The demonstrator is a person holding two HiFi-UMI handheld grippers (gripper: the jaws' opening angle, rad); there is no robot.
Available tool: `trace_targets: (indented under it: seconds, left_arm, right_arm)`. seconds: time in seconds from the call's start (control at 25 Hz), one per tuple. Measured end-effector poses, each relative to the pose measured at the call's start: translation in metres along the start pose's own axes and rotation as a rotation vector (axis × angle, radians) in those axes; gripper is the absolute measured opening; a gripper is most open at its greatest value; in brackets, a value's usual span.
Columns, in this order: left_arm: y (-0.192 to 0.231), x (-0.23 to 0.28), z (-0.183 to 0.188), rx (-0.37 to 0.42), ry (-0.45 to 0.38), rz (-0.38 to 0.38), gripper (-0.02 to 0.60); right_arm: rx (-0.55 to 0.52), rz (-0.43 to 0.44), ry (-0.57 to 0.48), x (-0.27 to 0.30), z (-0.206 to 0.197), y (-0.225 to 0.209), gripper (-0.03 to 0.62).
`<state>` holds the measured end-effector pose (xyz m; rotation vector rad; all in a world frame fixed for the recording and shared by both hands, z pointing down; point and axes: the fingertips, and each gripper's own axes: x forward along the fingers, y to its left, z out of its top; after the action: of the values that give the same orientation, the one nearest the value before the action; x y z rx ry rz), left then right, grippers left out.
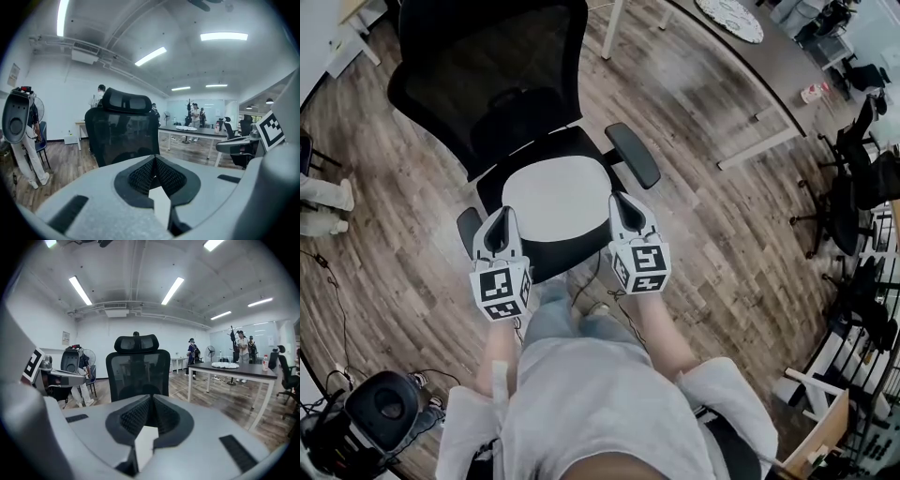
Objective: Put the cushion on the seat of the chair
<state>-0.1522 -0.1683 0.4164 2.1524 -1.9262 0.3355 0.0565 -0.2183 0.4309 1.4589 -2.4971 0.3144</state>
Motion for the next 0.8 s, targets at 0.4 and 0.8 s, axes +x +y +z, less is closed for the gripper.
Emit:
trace_targets:
  seconds: [0.4, 0.8]
  left_arm:
    - [-0.015, -0.036, 0.046, 0.013, -0.117, 0.009, 0.012]
    - [-0.04, -0.075, 0.085, 0.047, -0.218, 0.013, 0.012]
  right_arm:
    - [-0.045, 0.026, -0.101, -0.038, 0.048, 0.0, 0.023]
    - [-0.071, 0.043, -0.182, -0.083, 0.079, -0.004, 0.023]
